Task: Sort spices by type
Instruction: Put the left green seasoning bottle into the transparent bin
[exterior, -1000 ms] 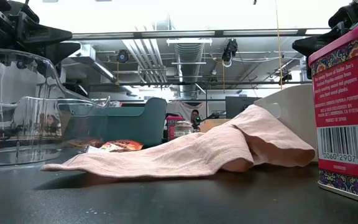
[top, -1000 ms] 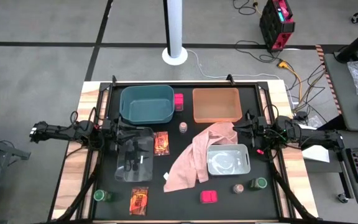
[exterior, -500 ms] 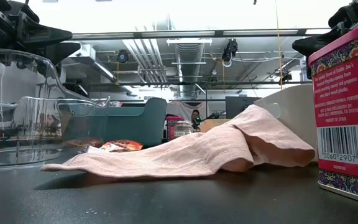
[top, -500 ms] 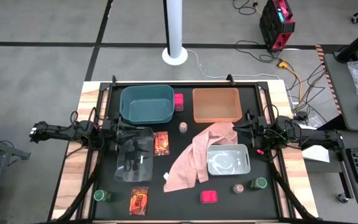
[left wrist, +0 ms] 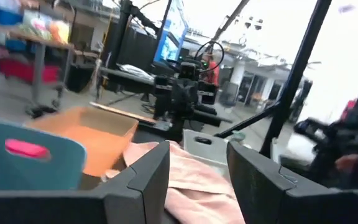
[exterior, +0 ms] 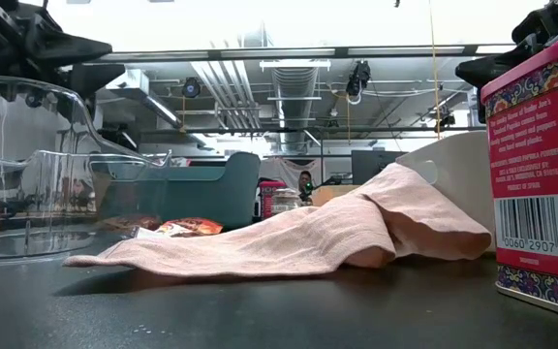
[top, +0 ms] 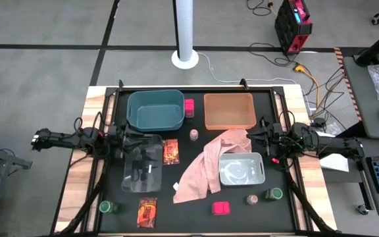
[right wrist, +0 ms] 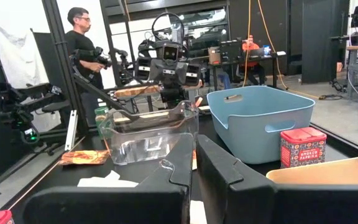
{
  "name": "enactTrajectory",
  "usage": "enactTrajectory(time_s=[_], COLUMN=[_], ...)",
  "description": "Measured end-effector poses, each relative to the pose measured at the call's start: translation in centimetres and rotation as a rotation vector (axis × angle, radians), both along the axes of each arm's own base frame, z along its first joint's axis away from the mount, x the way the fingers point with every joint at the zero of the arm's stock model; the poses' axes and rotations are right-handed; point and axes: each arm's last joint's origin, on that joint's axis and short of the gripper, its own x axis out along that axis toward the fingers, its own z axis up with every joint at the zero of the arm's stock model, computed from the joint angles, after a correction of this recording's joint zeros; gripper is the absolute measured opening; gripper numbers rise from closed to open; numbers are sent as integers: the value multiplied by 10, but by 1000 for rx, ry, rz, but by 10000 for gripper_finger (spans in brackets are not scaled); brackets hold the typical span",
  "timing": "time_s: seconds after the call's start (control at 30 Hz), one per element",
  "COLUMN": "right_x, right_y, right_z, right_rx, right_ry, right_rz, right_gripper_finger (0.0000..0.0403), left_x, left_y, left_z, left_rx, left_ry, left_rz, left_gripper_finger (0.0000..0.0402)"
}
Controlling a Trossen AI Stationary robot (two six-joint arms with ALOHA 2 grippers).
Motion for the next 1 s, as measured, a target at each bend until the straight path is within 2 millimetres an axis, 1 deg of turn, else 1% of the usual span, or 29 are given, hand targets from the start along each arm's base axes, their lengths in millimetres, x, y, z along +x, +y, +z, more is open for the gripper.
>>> enactTrajectory(time_s=[0.13,0.27,0.33,0.43,0.57,0.77,0.83,1.0], right_x=[0,0,0,0,0,0,0,0], right_y=[0,0,0,0,-1,-1,-2,-3], right_z=[0,0,0,0,0,0,1,5], right_rx=[0,0,0,0,85,115,114,116], right_ry=[0,0,0,-1,-2,0,-12,-55], right_rz=[0,0,0,0,-3,-21,-25,-71], right_gripper_finger=[13,13,13,13,13,13,13,13], left_x=[-1,-6,-10,-13,-13,-14,-13,-5], left_y=[0,1,1,2,2,7,7,3], left_z=[8,23,30,35,36,35,35,43], left_rx=[-58,-156,-168,-134,-88,-152,-150,-177], left_ry=[-83,-253,-334,-397,-398,-392,-385,-321], left_rz=[-7,-31,-36,-24,11,176,172,55], left_gripper_finger=[146,146,146,146,146,146,146,133])
